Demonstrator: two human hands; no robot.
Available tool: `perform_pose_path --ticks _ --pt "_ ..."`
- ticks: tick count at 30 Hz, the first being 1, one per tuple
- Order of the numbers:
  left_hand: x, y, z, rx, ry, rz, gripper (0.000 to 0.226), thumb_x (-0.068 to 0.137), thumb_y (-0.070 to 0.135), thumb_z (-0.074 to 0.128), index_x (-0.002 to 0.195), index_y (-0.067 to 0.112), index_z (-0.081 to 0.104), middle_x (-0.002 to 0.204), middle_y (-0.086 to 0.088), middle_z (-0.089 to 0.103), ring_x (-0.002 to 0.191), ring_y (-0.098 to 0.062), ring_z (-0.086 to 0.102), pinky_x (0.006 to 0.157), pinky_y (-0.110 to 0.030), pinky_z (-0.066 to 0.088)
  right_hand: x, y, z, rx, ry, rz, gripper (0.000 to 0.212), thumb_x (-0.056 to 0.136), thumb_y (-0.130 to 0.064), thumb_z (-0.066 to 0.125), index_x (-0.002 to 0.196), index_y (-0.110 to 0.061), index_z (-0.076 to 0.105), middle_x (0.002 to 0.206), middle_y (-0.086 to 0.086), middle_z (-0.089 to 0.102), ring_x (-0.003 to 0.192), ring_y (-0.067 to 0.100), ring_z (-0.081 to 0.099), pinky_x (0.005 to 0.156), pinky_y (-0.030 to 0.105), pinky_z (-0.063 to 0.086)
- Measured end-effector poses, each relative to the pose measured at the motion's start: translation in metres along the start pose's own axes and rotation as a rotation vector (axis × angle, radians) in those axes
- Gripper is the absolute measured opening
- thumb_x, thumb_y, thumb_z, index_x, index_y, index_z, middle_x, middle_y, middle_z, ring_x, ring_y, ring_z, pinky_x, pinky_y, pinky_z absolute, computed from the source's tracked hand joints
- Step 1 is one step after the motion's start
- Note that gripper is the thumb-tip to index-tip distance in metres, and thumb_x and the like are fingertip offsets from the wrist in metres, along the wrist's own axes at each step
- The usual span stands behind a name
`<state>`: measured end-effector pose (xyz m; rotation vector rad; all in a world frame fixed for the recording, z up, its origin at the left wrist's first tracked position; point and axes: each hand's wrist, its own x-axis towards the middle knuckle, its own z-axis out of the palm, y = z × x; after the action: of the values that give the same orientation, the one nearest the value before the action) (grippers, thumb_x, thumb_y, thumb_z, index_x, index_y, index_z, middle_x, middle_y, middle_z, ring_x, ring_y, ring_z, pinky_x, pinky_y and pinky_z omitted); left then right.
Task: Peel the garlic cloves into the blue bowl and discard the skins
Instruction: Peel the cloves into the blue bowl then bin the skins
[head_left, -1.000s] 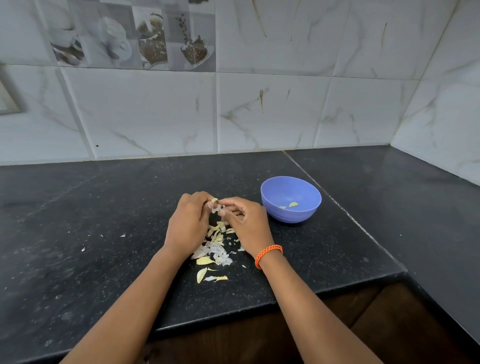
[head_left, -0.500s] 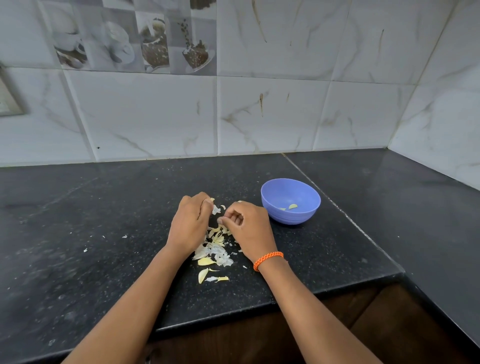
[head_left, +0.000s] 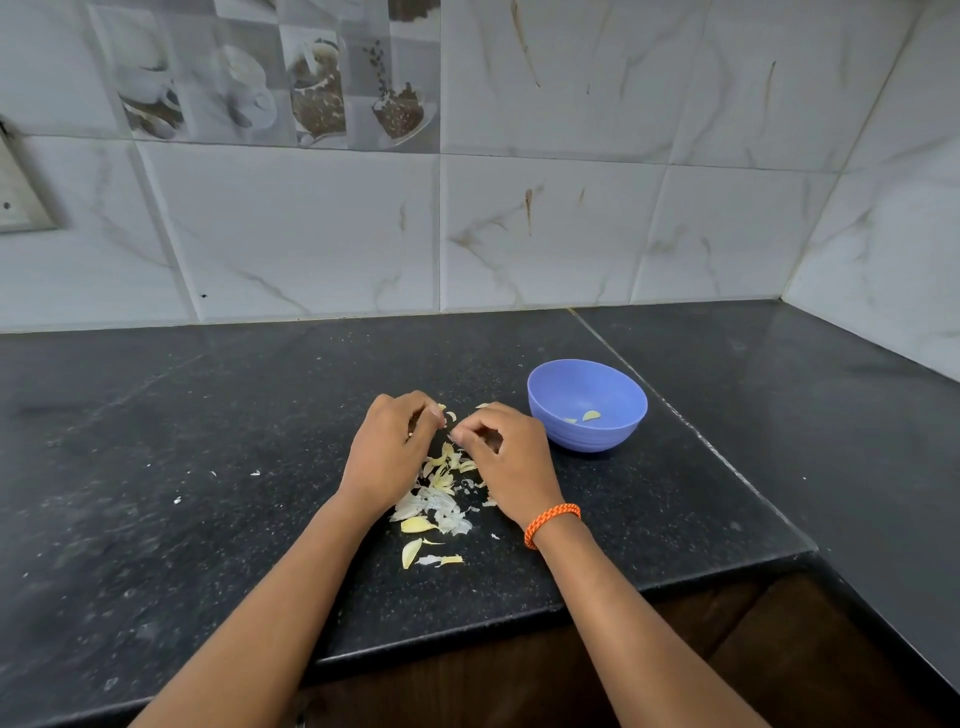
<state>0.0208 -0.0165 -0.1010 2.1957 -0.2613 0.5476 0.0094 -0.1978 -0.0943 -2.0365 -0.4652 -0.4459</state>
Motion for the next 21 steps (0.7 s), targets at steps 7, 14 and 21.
perform_pose_path --ticks 7,14,21 --pt "-0.005 0.017 -0.009 -0.147 -0.088 0.040 0.012 0.100 0.032 0.078 0.089 0.027 0.080 0.073 0.008 0.075 0.070 -0.011 0.070 0.067 -0.015 0.050 0.002 0.003 -0.003 0.131 0.053 0.033 0.024 0.102 -0.012 0.068 0.121 -0.023 0.077 0.109 -0.008 0.075 0.102 0.004 0.070 0.083 0.017 0.057" --pt "-0.007 0.024 -0.012 -0.249 -0.106 -0.004 0.028 0.097 0.040 0.077 0.079 0.020 0.077 0.069 0.004 0.074 0.055 -0.002 0.060 0.055 -0.017 0.047 0.002 0.003 -0.004 0.213 0.023 0.055 0.009 0.100 -0.023 0.074 0.105 -0.016 0.080 0.100 -0.007 0.079 0.096 0.012 0.075 0.079 0.035 0.065" --pt "-0.006 0.023 -0.012 -0.267 -0.139 -0.027 0.038 0.102 0.039 0.071 0.072 0.016 0.071 0.064 0.003 0.070 0.050 -0.003 0.052 0.052 -0.022 0.044 0.000 0.001 -0.005 0.283 0.024 0.064 0.015 0.098 -0.015 0.075 0.111 -0.019 0.080 0.105 -0.007 0.079 0.100 0.017 0.074 0.083 0.041 0.065"
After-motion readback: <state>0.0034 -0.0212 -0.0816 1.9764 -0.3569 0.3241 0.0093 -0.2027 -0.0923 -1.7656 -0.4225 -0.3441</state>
